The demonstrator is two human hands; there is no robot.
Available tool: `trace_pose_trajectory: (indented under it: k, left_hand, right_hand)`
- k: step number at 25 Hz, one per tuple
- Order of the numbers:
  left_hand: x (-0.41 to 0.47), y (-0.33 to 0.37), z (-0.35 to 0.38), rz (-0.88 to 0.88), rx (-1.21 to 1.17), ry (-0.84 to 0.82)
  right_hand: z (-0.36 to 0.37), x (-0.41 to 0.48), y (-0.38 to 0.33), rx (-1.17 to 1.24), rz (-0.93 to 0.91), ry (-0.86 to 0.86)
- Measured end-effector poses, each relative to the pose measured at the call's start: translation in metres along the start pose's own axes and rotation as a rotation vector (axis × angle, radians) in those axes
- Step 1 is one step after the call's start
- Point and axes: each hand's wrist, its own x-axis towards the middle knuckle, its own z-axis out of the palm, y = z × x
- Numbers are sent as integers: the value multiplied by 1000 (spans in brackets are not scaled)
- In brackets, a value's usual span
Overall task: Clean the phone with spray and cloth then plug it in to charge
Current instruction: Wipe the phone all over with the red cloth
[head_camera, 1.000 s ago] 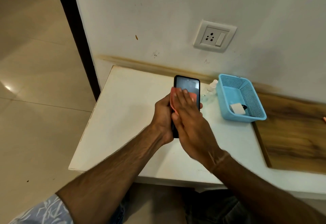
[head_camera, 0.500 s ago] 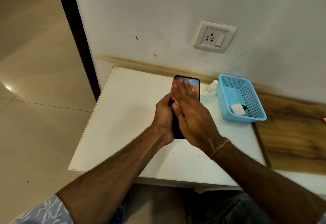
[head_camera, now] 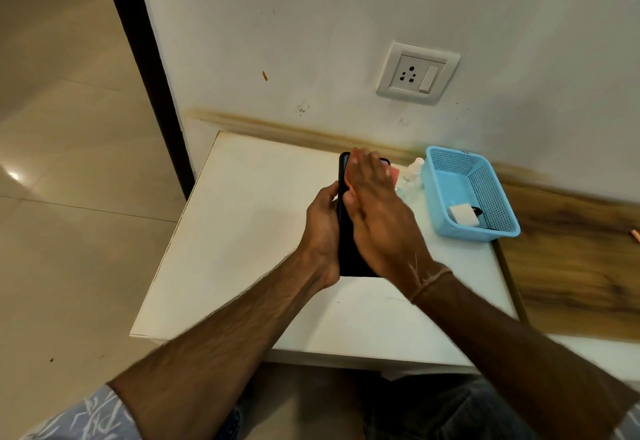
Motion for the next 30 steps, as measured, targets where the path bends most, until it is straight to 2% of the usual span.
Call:
trace_pose_trajectory:
  k: [3, 5, 8, 12, 15, 19, 23, 26, 30]
  left_hand:
    - [0, 2, -3, -11, 28, -10]
    - [-1, 1, -3, -8, 54, 1]
    - [-1, 0, -1, 5, 103, 26]
    - [0, 3, -2, 35, 108, 35]
    - [-3, 4, -2, 16, 95, -7]
    - [-8, 5, -1, 18, 80, -136]
    - [-8, 7, -1, 21, 24, -177]
    - [-7, 5, -1, 8, -19, -193]
    - [-4, 3, 0, 16, 0, -91]
  right_hand:
    - [-8, -29, 17, -143, -172, -45]
    - [-17, -30, 33, -159, -119, -31]
    - [-21, -11, 36, -60, 42, 25]
    - [-5, 2, 8, 9, 24, 73]
    - [-9, -3, 20, -47, -53, 89]
    - [-28, -5, 51, -205, 91, 248]
    - [-18, -6, 45, -43, 126, 265]
    - [-22, 4, 35, 98, 157, 418]
    - [-14, 5, 13, 73, 20, 467]
